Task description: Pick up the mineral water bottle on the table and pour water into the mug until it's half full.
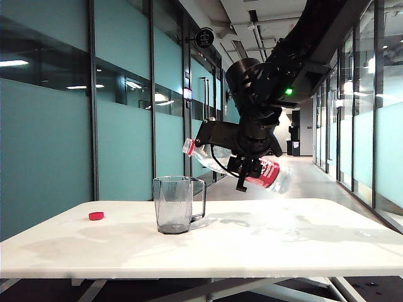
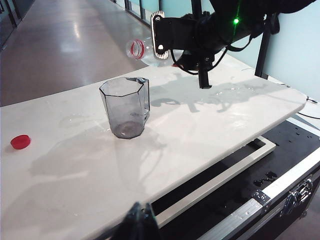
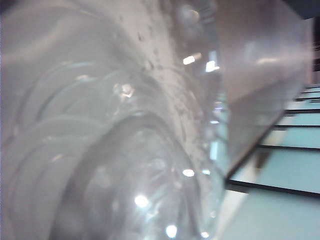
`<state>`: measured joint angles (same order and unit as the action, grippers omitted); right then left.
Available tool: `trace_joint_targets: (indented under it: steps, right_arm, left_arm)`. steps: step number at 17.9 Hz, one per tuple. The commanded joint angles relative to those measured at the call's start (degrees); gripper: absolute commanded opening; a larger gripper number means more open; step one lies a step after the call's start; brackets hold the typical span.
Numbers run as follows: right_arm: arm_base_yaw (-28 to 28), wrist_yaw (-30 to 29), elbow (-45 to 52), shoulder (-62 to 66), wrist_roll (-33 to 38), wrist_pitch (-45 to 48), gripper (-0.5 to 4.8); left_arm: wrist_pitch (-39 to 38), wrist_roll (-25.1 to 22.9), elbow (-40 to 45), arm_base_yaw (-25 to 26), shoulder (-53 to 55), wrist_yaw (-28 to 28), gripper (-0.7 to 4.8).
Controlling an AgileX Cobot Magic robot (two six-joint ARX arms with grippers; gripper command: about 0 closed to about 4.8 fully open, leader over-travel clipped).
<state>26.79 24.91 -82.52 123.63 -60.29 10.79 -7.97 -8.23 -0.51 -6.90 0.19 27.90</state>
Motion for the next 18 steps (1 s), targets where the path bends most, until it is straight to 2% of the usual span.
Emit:
trace_joint_targets:
  steps: [1, 5, 11, 18]
  right_arm:
    - [0.57, 2.97, -1.53, 0.83, -3.21, 3.41, 1.44]
    - [1.27, 5.79, -4.68, 2.84, -5.66, 3.13, 1.44]
    - [2.08, 8.63, -5.46, 2.99, -13.64, 4.92, 1.43]
    - [2.1, 11.74, -5.46, 2.97, -16.72, 5.53, 1.44]
  left_arm:
    - [-0.24, -0.35, -0.07, -0.07, 0.02, 0.22, -0.05]
    - [-0.24, -0.35, -0.07, -0.04, 0.02, 0.2, -0.05]
    - [-0.22, -0.35, -0.07, -0.04, 0.02, 0.22, -0.05]
    - [-0.22, -0.35, -0.07, -0.07, 0.02, 0.22, -0.05]
